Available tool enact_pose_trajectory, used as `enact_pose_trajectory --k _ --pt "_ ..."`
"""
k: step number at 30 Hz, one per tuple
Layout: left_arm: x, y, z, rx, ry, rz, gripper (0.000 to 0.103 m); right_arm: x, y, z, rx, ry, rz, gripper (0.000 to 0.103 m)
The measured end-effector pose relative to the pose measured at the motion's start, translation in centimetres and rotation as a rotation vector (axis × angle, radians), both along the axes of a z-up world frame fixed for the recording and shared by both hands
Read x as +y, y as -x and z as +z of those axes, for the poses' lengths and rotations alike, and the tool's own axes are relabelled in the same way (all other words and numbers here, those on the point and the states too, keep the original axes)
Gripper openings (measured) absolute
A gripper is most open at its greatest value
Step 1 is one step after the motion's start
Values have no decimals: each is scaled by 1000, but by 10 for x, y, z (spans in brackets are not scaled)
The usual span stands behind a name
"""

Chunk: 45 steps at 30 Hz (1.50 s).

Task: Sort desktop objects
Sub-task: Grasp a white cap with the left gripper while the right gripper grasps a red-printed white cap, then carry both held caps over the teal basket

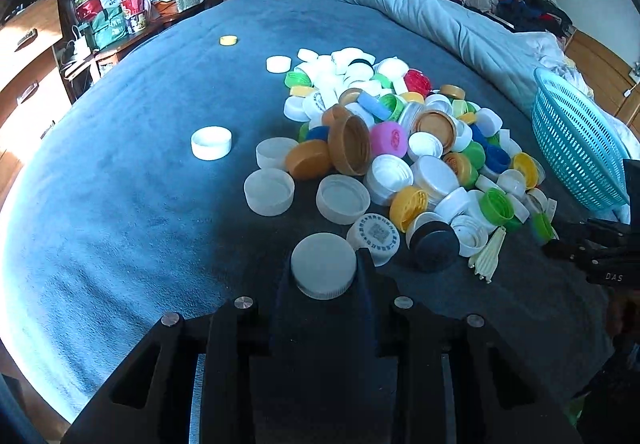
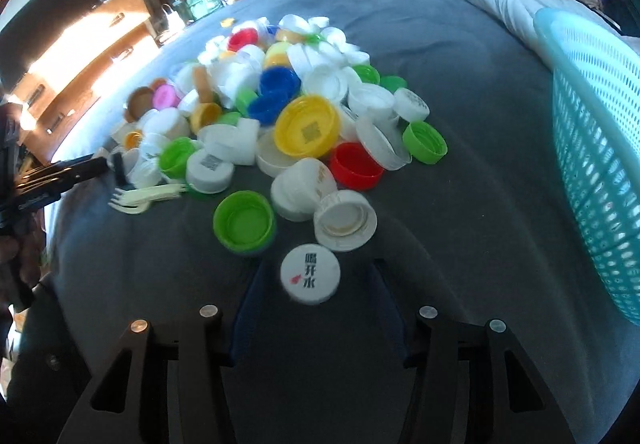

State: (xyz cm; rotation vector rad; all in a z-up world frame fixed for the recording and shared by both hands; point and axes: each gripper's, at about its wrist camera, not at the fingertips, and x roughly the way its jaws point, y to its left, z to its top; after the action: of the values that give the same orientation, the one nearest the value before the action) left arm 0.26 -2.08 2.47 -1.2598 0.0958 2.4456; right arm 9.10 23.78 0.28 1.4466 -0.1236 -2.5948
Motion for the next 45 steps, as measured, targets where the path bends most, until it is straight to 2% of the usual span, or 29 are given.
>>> enact_pose_trajectory --k 2,7,10,13,21,28,34,45 --pt "-1 0 0 2 -2 0 27 0 -1 3 0 -4 2 31" --pt "-3 -11 16 40 -9 18 27 -1 -22 31 46 14 7 31" --pt "-2 -25 43 89 -34 22 27 1 -41 60 113 15 -13 31" --pt "16 -33 72 127 -49 -5 27 8 -55 92 193 -7 -45 31" --pt "118 -34 145 188 -108 -117 27 46 -70 173 342 -81 -157 32" --pt "206 -38 183 220 -127 -218 27 88 -76 219 411 -133 -263 32" --pt "265 -34 203 226 -115 -282 27 124 -80 241 421 -156 -330 32" --pt "357 -43 227 186 -117 -417 27 179 -89 257 389 -177 -418 32"
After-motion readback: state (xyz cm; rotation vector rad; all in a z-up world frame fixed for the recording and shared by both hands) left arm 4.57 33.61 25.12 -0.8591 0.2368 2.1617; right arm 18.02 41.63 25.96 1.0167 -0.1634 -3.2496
